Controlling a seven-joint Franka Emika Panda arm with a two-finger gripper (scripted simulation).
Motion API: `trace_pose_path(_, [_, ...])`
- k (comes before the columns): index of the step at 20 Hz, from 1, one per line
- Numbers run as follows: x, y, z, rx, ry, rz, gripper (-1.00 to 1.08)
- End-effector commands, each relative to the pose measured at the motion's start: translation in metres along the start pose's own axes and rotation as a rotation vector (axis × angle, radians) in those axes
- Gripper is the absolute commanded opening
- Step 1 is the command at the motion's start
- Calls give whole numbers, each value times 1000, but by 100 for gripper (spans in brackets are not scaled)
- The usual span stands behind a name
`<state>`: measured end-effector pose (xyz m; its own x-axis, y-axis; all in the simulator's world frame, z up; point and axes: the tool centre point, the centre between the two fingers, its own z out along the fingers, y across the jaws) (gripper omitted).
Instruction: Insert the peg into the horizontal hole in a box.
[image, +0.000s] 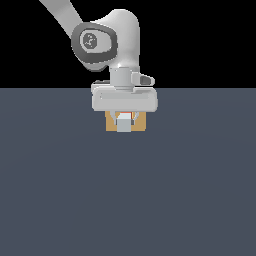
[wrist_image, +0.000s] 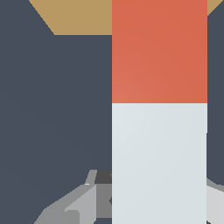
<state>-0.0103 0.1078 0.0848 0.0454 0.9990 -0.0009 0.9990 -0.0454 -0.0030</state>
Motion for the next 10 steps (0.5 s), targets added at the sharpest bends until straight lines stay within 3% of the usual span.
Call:
trace_pose_path(1, [0, 0, 0, 0, 0, 0, -100])
trace_pose_path(10, [3, 1, -1, -2, 1, -2, -100])
